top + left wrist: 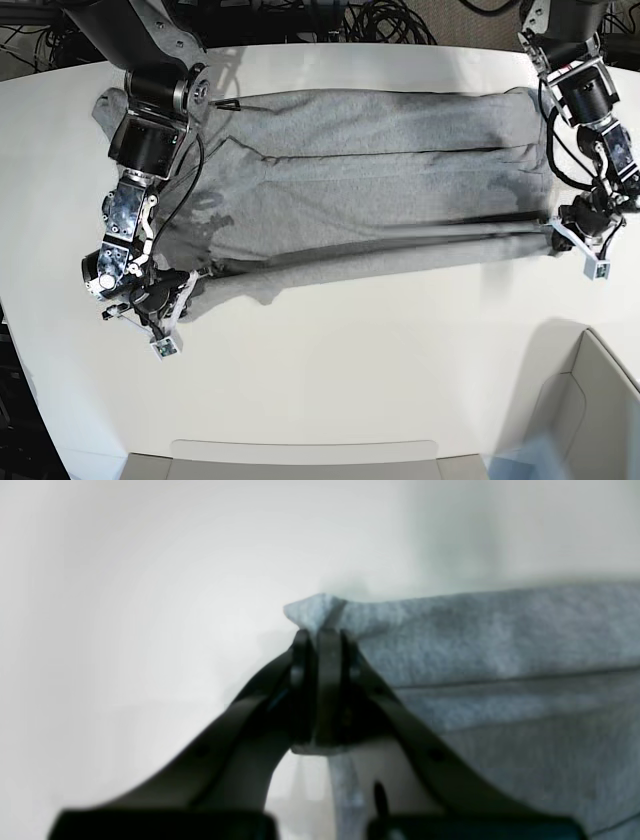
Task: Fold the T-shirt properly
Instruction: 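Lift the hem and fold it over toward the collar fold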
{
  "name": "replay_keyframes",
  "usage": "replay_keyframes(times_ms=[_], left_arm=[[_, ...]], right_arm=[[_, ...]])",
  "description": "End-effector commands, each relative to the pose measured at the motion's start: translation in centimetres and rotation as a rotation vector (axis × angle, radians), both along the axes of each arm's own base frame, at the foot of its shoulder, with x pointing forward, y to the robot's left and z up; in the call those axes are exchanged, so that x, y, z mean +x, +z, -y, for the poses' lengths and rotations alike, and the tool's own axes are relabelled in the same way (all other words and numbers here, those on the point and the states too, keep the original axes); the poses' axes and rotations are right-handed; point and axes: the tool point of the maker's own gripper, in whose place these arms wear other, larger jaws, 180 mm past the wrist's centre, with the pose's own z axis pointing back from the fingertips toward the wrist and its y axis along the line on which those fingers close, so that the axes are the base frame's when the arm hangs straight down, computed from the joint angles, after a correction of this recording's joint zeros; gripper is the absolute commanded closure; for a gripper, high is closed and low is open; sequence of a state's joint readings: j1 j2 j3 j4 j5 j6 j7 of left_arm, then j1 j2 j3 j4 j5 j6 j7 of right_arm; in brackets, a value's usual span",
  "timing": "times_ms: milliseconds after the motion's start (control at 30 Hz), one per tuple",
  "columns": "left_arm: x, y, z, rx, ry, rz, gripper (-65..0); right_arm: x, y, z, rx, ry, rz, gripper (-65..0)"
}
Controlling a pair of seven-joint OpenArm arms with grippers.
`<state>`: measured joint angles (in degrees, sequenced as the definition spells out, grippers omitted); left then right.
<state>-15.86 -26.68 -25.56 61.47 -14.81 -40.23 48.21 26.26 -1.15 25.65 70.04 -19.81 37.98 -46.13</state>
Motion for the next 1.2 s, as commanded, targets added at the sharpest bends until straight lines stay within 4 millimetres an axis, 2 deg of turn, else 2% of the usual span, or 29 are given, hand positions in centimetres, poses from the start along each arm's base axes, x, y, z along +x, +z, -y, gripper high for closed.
replay_keyframes(times_ms=[0, 300, 500, 733, 900, 1167], left_arm=[[0.6, 2.1, -1.1, 0.039, 0.004, 0.05, 0.0], [-3.1, 0.7, 0.0, 0.095, -0.04, 0.002, 0.0], [-5.6, 0.8, 0.4, 0.153, -0.08, -0.015, 0.0], [-8.4, 1.3, -0.2, 0.182, -0.049, -0.012, 0.0], [-10.1, 1.0, 0.3, 0.209, -0.079, -0.04, 0.0], [-12.3, 0.2, 1.1, 0.211, -0.094, -0.076, 0.0]], right_arm=[[0.6, 1.9, -0.4, -0.023, 0.043, 0.05, 0.0], [-4.0, 2.3, 1.7, -0.147, -0.007, 0.039, 0.0], [-6.8, 2.7, 2.9, -0.212, -0.04, 0.026, 0.0], [-10.0, 2.7, 3.6, -0.261, -0.057, 0.023, 0.0], [-11.9, 2.1, 3.7, -0.276, -0.057, 0.005, 0.0], [-15.4, -0.2, 3.7, -0.287, -0.046, -0.071, 0.0]])
